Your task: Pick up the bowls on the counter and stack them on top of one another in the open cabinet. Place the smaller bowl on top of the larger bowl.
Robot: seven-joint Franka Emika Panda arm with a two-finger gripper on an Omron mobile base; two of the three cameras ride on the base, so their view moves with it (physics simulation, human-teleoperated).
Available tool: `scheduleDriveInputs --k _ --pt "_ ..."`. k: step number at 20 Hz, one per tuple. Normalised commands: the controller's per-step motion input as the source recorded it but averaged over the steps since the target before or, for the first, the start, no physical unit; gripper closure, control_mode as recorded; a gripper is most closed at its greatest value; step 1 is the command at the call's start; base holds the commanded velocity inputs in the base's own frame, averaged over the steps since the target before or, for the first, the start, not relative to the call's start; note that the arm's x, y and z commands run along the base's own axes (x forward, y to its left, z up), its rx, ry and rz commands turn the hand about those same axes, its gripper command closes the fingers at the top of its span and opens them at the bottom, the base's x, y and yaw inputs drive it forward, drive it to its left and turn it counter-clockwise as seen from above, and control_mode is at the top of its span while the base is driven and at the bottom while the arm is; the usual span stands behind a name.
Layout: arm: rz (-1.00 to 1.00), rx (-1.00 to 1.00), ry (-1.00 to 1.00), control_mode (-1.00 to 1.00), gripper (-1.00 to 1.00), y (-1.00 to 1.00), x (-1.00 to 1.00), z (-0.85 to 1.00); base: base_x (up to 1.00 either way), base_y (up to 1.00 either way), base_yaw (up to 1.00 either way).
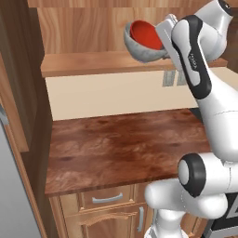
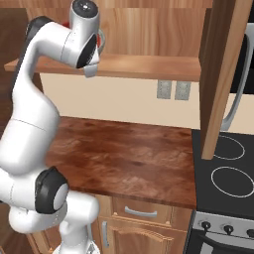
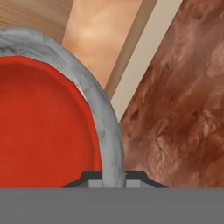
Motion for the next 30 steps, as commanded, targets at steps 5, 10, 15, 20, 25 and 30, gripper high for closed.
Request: scheduleDriveInputs --k 5,10,15,20,25,30 --pt "0.00 0.00 -0.04 -1.00 1.00 0.00 0.40 -0.09 0.00 0.00 0.00" --pt "0.00 0.00 -0.04 -1.00 1.00 0.00 0.53 -0.05 0.00 0.00 0.00" --pt "0.00 0.00 -0.02 -1.00 1.00 0.00 0.61 -0.04 0.00 0.00 0.00" --pt "0.00 0.00 0.00 -1.00 1.00 0.00 0.55 -0.11 0.00 0.00 0.00" --pt "0.00 0.00 0.00 -1.00 1.00 0.00 0.50 -0.13 0.00 0.00 0.00" --pt "0.00 0.00 0.01 -1.00 -1.00 0.01 0.39 -0.03 0.00 0.00 0.00"
